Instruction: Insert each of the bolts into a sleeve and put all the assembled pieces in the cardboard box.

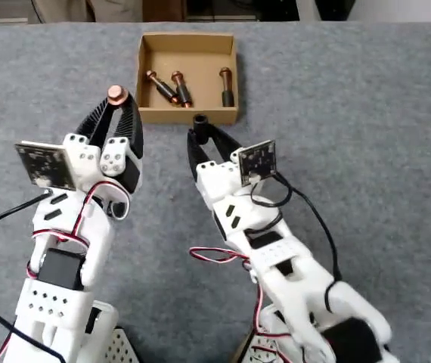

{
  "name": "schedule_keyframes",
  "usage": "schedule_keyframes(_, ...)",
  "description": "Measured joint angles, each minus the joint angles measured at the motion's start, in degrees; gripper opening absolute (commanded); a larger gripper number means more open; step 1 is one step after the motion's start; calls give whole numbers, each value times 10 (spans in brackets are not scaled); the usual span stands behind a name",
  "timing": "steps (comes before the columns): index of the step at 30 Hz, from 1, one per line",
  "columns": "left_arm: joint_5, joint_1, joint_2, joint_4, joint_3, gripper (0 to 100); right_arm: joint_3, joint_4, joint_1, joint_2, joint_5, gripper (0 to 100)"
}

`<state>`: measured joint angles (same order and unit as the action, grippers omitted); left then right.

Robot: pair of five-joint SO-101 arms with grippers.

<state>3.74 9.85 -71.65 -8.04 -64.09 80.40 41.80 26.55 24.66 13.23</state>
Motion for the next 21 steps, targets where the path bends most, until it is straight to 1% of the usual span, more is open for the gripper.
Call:
schedule_keyframes(3,61,9,0,-1,2,20,4,21,16,-35,0,2)
schedule_keyframes(5,72,9,0,-18,11,20,7,27,27,-41,0,2)
schedule_keyframes(6,73,9,0,-31,18,20,10,29,35,-42,0,2)
schedule_keyframes(9,75,23,-3,-58,28,20,19,40,64,-46,-33,2)
schedule_keyframes(14,77,45,-3,-62,30,21,48,105,75,-46,-49,2)
schedule_keyframes(16,76,47,-3,-62,30,21,50,115,76,-46,-51,2)
schedule_keyframes(21,31,64,-3,-62,30,21,50,121,76,-46,-51,2)
